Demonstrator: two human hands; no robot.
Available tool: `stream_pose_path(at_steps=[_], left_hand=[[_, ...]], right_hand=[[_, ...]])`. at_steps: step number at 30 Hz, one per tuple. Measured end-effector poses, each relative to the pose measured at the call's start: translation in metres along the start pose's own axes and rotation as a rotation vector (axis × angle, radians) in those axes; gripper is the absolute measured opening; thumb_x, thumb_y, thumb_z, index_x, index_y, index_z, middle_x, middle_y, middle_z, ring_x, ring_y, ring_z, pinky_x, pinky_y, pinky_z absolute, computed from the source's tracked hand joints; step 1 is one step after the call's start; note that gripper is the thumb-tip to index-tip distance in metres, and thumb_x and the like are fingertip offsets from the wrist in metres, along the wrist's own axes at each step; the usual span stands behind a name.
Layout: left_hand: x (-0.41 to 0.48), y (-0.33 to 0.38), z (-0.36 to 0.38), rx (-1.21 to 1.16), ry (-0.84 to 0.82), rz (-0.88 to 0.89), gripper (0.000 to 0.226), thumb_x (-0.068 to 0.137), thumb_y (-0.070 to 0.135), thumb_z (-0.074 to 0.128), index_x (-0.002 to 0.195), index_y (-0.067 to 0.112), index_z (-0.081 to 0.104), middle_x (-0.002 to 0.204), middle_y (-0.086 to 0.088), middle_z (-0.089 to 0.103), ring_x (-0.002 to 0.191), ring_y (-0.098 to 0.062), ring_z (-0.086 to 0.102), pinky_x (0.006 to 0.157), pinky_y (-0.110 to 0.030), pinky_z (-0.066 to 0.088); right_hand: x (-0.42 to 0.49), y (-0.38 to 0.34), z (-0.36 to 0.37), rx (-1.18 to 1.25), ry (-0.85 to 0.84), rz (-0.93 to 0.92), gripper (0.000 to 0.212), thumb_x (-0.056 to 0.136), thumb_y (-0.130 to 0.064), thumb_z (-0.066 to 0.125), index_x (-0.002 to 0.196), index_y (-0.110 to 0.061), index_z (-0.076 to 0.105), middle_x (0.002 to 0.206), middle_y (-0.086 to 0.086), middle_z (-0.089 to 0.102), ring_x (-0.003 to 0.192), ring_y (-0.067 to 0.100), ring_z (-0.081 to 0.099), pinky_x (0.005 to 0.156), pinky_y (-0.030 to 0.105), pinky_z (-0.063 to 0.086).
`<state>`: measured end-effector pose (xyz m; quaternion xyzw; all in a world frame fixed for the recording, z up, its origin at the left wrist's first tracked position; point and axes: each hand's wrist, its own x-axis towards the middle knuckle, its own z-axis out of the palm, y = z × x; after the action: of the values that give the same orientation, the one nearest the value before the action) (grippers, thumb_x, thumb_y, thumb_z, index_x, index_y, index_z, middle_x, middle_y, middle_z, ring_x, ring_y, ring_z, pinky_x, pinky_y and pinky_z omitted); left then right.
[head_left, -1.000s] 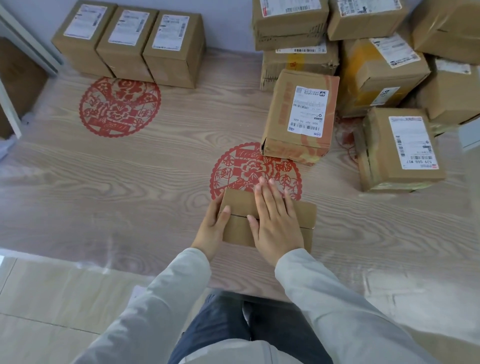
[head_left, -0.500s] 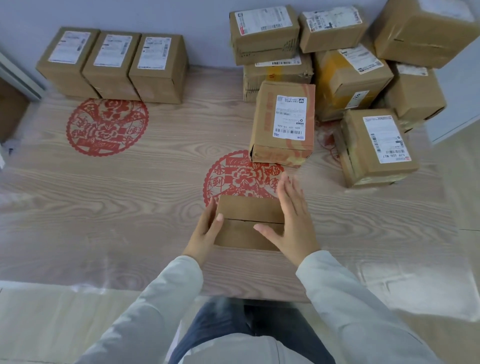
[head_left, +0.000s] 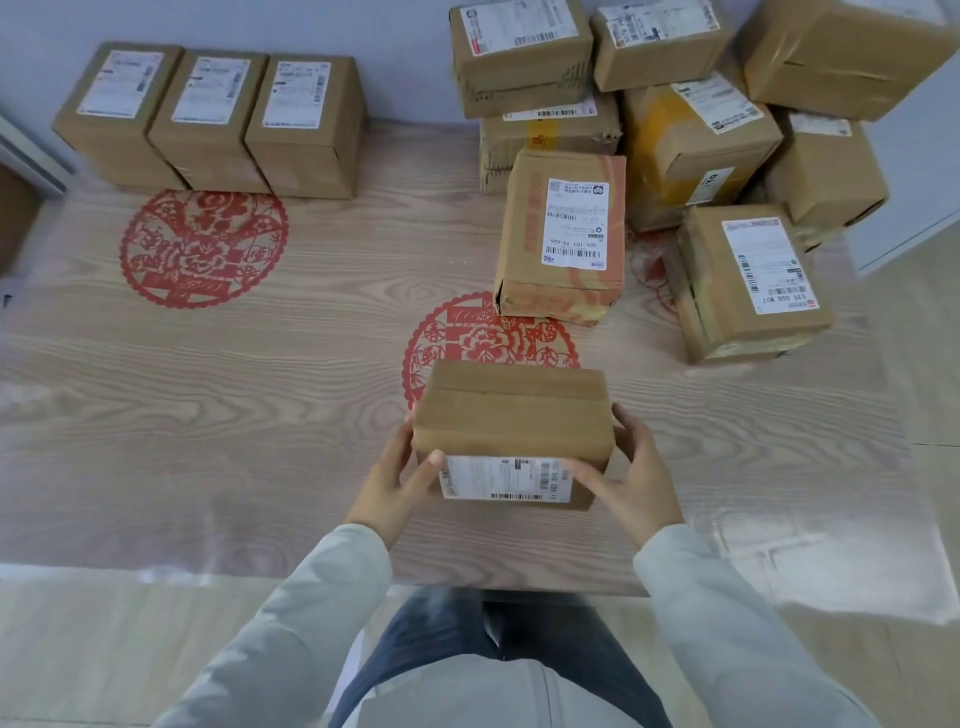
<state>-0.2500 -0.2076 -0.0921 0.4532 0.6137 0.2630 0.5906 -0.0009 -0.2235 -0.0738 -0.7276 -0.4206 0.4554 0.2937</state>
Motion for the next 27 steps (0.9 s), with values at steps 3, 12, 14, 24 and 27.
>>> stream_pose_path(at_steps=[3, 12, 14, 24, 27], left_hand=[[0.007, 0.011, 0.004, 0.000, 0.031, -0.012, 0.073, 0.078, 0.056, 0.057, 0.142, 0.024, 0.041, 0.132, 0.005, 0.057, 0.122, -0.010, 0.053, 0.090, -0.015, 0.044], [0.023, 0.011, 0.032, -0.067, 0.132, -0.169, 0.031, 0.099, 0.033, 0.045, 0.128, 0.022, 0.049, 0.116, 0.002, 0.065, 0.105, -0.016, 0.061, 0.093, -0.033, 0.047], [0.025, 0.011, 0.033, -0.088, 0.140, -0.186, 0.030, 0.099, 0.033, 0.044, 0.127, 0.023, 0.047, 0.119, 0.001, 0.063, 0.106, -0.017, 0.060, 0.094, -0.034, 0.045], [0.030, 0.008, 0.039, -0.133, 0.171, -0.155, 0.043, 0.098, 0.036, 0.045, 0.140, 0.029, 0.041, 0.125, 0.004, 0.062, 0.112, -0.015, 0.060, 0.100, -0.043, 0.047], [0.031, 0.006, 0.039, -0.134, 0.176, -0.149, 0.040, 0.099, 0.033, 0.045, 0.139, 0.027, 0.042, 0.124, 0.003, 0.062, 0.110, -0.013, 0.061, 0.099, -0.041, 0.048]], right_hand=[[0.007, -0.017, -0.005, 0.033, 0.053, 0.084, 0.048, 0.082, -0.037, 0.069, 0.123, -0.022, 0.050, 0.109, -0.008, 0.060, 0.097, 0.006, 0.057, 0.079, 0.017, 0.042], [0.040, -0.015, 0.013, -0.238, -0.034, 0.324, 0.051, 0.092, -0.058, 0.041, 0.111, -0.013, 0.053, 0.115, 0.010, 0.062, 0.097, 0.027, 0.054, 0.081, 0.031, 0.038], [0.037, -0.009, 0.019, -0.361, 0.100, 0.213, 0.067, 0.092, -0.057, 0.041, 0.139, -0.009, 0.038, 0.140, 0.015, 0.046, 0.127, 0.031, 0.043, 0.101, 0.038, 0.037], [0.041, -0.011, 0.074, -0.989, 0.066, -0.597, 0.067, 0.100, -0.048, 0.013, 0.147, -0.001, 0.015, 0.156, 0.016, 0.017, 0.147, 0.018, -0.010, 0.119, 0.037, -0.001], [0.043, -0.006, 0.078, -1.007, 0.062, -0.607, 0.067, 0.099, -0.049, 0.012, 0.147, -0.001, 0.016, 0.157, 0.014, 0.017, 0.147, 0.020, -0.004, 0.119, 0.039, 0.004]])
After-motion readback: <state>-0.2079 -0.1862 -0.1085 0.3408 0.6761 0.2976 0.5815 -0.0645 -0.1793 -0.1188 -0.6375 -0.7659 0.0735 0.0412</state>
